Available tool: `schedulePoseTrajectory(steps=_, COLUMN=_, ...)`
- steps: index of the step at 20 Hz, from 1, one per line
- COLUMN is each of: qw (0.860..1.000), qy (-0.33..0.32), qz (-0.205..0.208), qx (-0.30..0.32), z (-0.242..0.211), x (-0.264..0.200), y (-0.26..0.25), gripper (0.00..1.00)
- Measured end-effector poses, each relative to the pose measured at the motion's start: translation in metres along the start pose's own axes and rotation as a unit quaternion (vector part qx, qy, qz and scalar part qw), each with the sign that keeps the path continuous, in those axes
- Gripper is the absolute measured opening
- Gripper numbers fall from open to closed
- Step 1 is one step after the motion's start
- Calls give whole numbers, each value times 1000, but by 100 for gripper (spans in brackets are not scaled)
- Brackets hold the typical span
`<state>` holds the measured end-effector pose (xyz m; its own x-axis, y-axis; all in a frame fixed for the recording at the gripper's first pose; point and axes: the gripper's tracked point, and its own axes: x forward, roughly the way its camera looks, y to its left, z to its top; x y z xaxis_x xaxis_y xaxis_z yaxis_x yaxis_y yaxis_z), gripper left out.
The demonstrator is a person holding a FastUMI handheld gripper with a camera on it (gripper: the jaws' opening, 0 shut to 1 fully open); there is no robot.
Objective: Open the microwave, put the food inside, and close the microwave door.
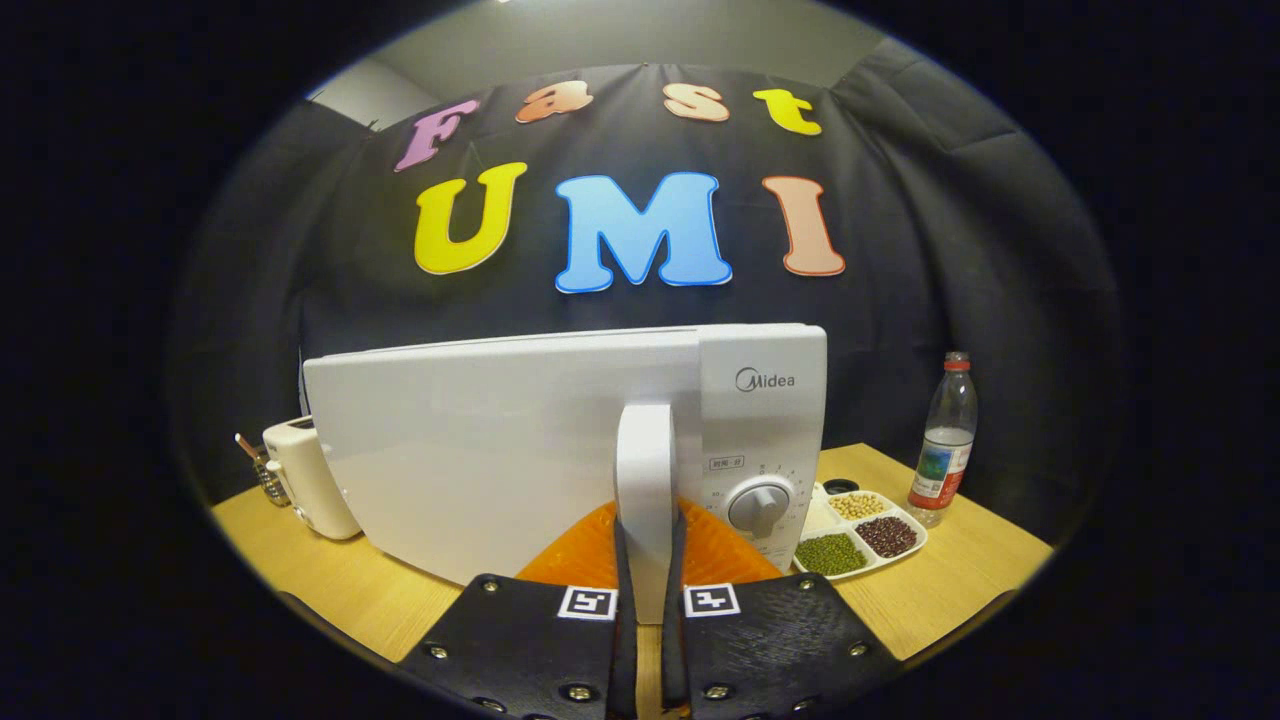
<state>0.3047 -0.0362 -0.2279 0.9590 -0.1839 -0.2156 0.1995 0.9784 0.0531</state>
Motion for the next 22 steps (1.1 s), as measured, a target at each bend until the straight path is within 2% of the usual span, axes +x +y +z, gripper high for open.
schedulePoseTrajectory(steps=6, qw=998, qy=8, qz=61, qx=-2, z=-15, x=-83, y=42, gripper=10)
schedulePoseTrajectory(steps=10, qw=994, qy=0, qz=109, qx=-9, z=-23, x=-138, y=91, gripper=10)
schedulePoseTrajectory(steps=15, qw=989, qy=-14, qz=146, qx=-13, z=-36, x=-192, y=162, gripper=9)
schedulePoseTrajectory(steps=17, qw=988, qy=-19, qz=150, qx=-14, z=-39, x=-205, y=187, gripper=9)
schedulePoseTrajectory(steps=22, qw=991, qy=-18, qz=129, qx=-2, z=-45, x=-221, y=236, gripper=9)
